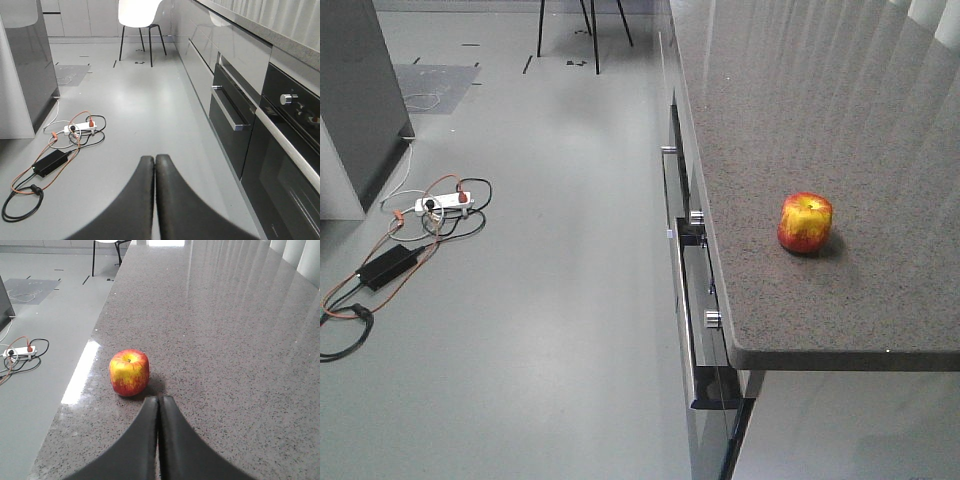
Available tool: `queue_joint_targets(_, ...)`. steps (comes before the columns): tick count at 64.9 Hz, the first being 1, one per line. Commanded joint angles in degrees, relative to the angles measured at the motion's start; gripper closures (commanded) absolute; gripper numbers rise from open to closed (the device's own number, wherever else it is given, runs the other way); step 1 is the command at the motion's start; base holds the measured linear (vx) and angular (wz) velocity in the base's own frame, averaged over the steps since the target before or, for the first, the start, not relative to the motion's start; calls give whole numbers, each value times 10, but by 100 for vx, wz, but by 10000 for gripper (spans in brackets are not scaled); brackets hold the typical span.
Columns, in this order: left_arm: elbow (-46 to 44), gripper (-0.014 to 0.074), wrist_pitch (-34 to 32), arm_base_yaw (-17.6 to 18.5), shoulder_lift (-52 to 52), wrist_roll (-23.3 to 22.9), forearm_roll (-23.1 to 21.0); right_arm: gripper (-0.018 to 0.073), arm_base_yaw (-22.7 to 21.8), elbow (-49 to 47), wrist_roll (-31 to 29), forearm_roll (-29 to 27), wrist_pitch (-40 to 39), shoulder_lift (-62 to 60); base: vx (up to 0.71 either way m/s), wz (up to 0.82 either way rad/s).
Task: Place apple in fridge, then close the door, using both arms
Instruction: 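Move the right gripper above the red-yellow apple on the countertop, then lower the open right gripper around the apple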
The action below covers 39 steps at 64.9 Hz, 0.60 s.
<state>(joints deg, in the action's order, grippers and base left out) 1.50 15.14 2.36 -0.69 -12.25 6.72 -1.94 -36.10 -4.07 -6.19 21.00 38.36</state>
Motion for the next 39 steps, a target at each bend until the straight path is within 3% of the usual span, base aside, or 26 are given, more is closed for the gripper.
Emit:
queue_joint_targets(1, 12, 602, -41, 2, -8, -5, -3, 561, 0, -19, -5, 8, -65, 3, 0, 0)
queue_joint_targets(14, 12, 602, -41, 2, -8, -5, -3, 452, 0, -19, -1, 18, -53, 3, 0, 0)
queue_joint_targets(39, 12, 602, -41, 2, -8, -5, -3, 34, 0, -18, -3, 16, -34, 10, 0, 0)
